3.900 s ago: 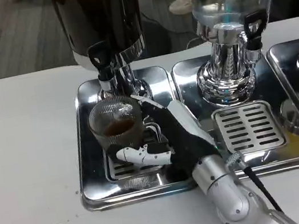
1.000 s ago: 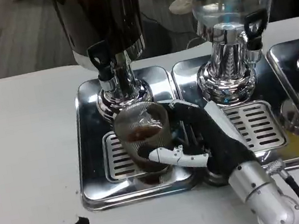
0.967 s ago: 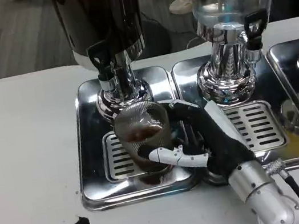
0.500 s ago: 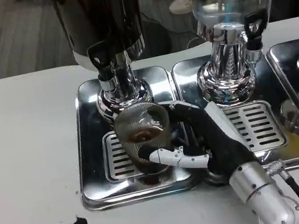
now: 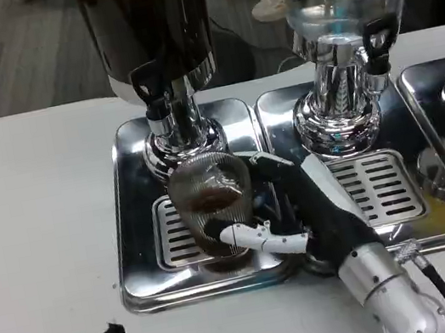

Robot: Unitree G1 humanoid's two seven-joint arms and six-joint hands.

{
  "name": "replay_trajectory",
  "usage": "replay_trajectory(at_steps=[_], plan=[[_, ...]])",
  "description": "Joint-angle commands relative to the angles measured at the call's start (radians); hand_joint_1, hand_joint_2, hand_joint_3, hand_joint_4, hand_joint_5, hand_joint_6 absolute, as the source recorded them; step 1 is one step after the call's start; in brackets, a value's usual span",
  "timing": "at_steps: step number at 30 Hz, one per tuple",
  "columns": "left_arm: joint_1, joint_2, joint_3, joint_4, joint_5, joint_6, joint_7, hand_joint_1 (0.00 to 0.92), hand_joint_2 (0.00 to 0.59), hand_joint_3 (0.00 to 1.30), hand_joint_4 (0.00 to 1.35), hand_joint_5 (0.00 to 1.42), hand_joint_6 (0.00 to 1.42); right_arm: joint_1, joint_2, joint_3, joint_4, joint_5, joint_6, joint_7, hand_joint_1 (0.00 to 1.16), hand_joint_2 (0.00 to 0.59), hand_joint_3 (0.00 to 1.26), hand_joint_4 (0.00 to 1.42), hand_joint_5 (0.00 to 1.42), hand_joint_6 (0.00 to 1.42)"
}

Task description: Grasp the cup under the faucet to collect the drink, then remove the cup.

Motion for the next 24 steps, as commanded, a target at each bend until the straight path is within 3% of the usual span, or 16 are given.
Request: replay_trajectory(at_steps=[1,16,24], plan=[[0.009,0.005,0.004,-0.012,0.006,0.006,-0.008,0.000,0.069,0.32,0.27,0.34,0.52,0.000,-0.003,0.002,-0.005,0.009,-0.033,0.004,0.65,0.122,0.24,0.18,0.18,0.00],[0.004,0.004,-0.007,-0.016,0.021,0.020,-0.013,0.000,0.070,0.33,0.27,0.34,0.52,-0.025,0.002,-0.005,0.000,0.072,-0.056,0.074,0.63,0.095,0.01,0.01,0.10,0.00],[0.008,0.008,0.001,-0.022,0.015,0.025,-0.014,0.000,0.071,0.33,0.28,0.35,0.52,-0.036,0.016,0.004,0.013,0.056,-0.050,0.061,0.62,0.088,0.00,0.00,0.09,0.00]])
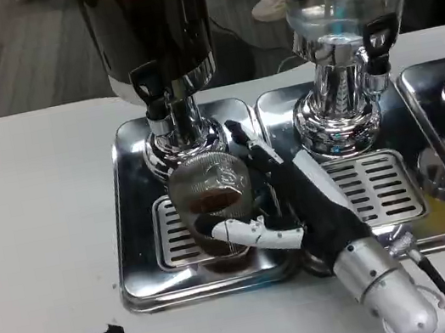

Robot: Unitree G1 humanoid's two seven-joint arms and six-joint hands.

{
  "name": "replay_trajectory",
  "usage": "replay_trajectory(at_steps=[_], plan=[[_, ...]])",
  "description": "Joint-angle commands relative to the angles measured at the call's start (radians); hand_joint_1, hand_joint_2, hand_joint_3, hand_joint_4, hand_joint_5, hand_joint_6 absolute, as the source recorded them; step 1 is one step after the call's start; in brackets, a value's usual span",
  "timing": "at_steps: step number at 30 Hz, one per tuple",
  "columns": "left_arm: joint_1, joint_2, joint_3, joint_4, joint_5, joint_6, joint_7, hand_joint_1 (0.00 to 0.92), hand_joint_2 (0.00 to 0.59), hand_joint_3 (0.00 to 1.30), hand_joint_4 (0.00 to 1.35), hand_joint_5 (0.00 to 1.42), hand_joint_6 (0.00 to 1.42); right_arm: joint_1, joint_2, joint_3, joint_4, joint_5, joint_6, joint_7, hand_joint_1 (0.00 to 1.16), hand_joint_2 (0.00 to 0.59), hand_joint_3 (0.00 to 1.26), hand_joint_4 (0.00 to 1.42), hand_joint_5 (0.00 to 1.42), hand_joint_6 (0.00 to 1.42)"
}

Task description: Grasp the cup under the faucet to collect the drink, then remove the cup.

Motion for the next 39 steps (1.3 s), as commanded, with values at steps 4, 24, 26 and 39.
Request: replay_trajectory(at_steps=[4,24,26,39], plan=[[0.014,0.010,0.014,-0.015,0.002,0.006,-0.011,0.000,0.071,0.34,0.28,0.35,0.52,-0.024,0.025,0.014,0.018,-0.019,-0.013,-0.016,0.63,0.086,0.00,0.00,0.09,0.00],[0.035,0.018,0.046,-0.002,-0.027,-0.003,-0.003,0.000,0.081,0.35,0.29,0.35,0.52,-0.044,0.073,0.037,0.068,-0.078,-0.002,-0.123,0.71,0.090,0.00,0.04,0.14,0.01],[0.035,0.018,0.047,-0.001,-0.028,-0.002,-0.003,0.000,0.082,0.36,0.29,0.35,0.52,-0.045,0.075,0.035,0.078,-0.078,-0.007,-0.133,0.70,0.092,0.00,0.05,0.15,0.01],[0.052,0.017,0.062,-0.005,-0.037,-0.004,0.001,0.000,0.093,0.37,0.30,0.36,0.52,-0.073,0.096,0.035,0.139,-0.069,-0.020,-0.149,0.70,0.093,0.08,0.10,0.17,0.01]])
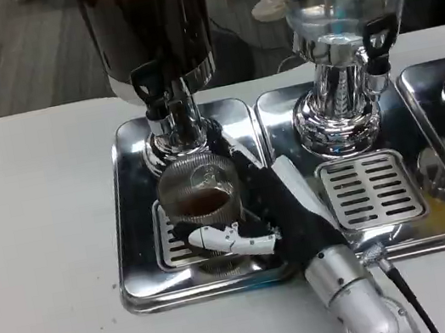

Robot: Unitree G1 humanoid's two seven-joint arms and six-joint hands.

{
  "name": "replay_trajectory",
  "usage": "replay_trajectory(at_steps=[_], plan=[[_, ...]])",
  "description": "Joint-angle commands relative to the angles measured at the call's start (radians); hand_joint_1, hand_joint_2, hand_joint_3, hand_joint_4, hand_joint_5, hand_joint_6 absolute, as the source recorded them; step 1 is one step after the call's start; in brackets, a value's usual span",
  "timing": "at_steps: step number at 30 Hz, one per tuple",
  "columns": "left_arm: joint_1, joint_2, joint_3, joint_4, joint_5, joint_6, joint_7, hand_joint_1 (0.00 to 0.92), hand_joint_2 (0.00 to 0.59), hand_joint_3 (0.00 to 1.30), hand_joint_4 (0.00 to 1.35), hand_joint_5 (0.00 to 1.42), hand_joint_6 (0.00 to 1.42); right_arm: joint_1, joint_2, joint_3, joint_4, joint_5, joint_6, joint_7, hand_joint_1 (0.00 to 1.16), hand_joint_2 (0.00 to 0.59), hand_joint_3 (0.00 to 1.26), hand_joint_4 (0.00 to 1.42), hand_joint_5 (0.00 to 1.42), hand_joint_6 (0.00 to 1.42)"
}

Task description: Grasp the cup under the faucet to collect the drink, then remove the cup.

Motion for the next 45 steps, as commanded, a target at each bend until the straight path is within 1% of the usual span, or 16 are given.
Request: replay_trajectory(at_steps=[1,3,5,12,15,21,27,31,41,45], plan=[[0.017,0.003,0.021,0.002,-0.014,-0.004,0.002,0.000,0.093,0.37,0.30,0.37,0.52,-0.025,0.014,0.000,0.028,0.008,-0.021,-0.006,0.70,0.097,0.10,0.11,0.18,0.01],[0.019,0.003,0.027,0.001,-0.019,-0.006,0.002,0.000,0.093,0.38,0.31,0.37,0.52,-0.028,0.016,-0.001,0.038,0.011,-0.028,-0.007,0.70,0.101,0.14,0.13,0.18,0.02],[0.020,0.003,0.034,0.002,-0.024,-0.007,-0.001,0.000,0.093,0.38,0.31,0.37,0.52,-0.032,0.017,-0.002,0.048,0.017,-0.035,-0.004,0.70,0.099,0.19,0.16,0.22,0.04],[0.018,0.003,0.037,0.007,-0.025,-0.006,-0.003,0.000,0.094,0.38,0.31,0.37,0.52,-0.037,0.021,-0.008,0.078,0.029,-0.075,-0.007,0.72,0.094,0.25,0.28,0.33,0.18],[0.015,0.003,0.038,0.007,-0.024,-0.003,-0.005,0.000,0.095,0.39,0.32,0.38,0.53,-0.040,0.020,-0.013,0.085,0.038,-0.084,-0.001,0.72,0.095,0.29,0.33,0.37,0.20],[0.009,0.003,0.035,0.003,-0.021,0.002,-0.012,0.000,0.095,0.39,0.32,0.38,0.53,-0.039,0.015,-0.022,0.095,0.054,-0.099,0.010,0.72,0.098,0.31,0.35,0.38,0.22],[0.005,-0.001,0.028,-0.004,-0.014,0.003,-0.012,0.000,0.097,0.39,0.33,0.38,0.52,-0.024,0.007,-0.030,0.080,0.060,-0.119,0.013,0.72,0.098,0.35,0.40,0.42,0.25],[0.000,-0.002,0.024,-0.005,-0.013,0.005,-0.014,0.000,0.099,0.38,0.33,0.38,0.52,-0.001,-0.001,-0.031,0.036,0.061,-0.131,0.020,0.72,0.098,0.36,0.40,0.42,0.25],[-0.012,-0.005,0.007,0.004,-0.005,0.006,-0.014,0.000,0.101,0.38,0.33,0.39,0.52,0.067,-0.037,-0.048,-0.128,0.071,-0.095,0.066,0.72,0.098,0.37,0.41,0.44,0.26],[-0.022,-0.006,-0.007,0.010,0.001,0.009,-0.014,0.000,0.099,0.38,0.33,0.39,0.52,0.101,-0.057,-0.056,-0.208,0.076,-0.081,0.089,0.72,0.098,0.37,0.41,0.44,0.26]])
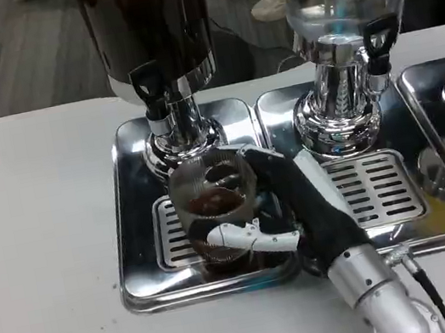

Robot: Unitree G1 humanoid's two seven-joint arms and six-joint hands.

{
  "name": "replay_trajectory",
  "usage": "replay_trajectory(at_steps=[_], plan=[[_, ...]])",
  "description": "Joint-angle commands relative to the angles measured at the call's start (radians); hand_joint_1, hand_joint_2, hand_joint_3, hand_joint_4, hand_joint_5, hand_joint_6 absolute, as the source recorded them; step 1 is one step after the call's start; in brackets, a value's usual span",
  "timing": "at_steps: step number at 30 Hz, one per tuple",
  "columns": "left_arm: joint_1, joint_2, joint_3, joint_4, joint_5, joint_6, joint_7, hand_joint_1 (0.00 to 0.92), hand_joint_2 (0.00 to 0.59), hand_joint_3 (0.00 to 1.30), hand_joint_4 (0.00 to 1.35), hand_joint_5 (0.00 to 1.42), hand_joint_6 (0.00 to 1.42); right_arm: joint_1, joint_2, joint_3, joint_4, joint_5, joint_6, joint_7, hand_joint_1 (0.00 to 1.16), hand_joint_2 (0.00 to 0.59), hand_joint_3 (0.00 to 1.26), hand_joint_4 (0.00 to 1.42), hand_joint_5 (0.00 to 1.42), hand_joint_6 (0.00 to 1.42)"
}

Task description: Grasp the cup under the faucet to collect the drink, then remove the cup.

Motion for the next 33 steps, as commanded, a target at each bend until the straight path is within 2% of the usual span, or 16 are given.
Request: replay_trajectory(at_steps=[1,8,12,20,33], plan=[[-0.007,-0.002,-0.021,0.010,0.019,0.009,-0.013,0.000,0.098,0.38,0.33,0.39,0.52,0.029,-0.016,-0.012,-0.110,0.022,0.001,0.025,0.72,0.098,0.37,0.41,0.44,0.26],[-0.021,-0.002,-0.048,0.023,0.030,0.013,-0.007,0.000,0.098,0.38,0.33,0.39,0.52,0.126,-0.066,-0.015,-0.251,0.022,0.011,0.077,0.72,0.098,0.38,0.41,0.44,0.25],[-0.030,-0.001,-0.060,0.031,0.032,0.017,-0.009,0.000,0.096,0.38,0.33,0.39,0.52,0.174,-0.094,-0.020,-0.287,0.021,-0.001,0.089,0.72,0.095,0.38,0.41,0.44,0.24],[-0.046,0.006,-0.072,0.034,0.036,0.031,-0.014,0.000,0.089,0.36,0.33,0.39,0.53,0.248,-0.141,-0.034,-0.306,0.033,-0.053,0.093,0.74,0.094,0.40,0.42,0.45,0.26],[-0.057,0.008,-0.092,0.042,0.051,0.057,-0.012,0.000,0.089,0.35,0.33,0.40,0.53,0.282,-0.153,-0.060,-0.284,0.074,-0.118,0.109,0.74,0.086,0.43,0.46,0.48,0.32]])
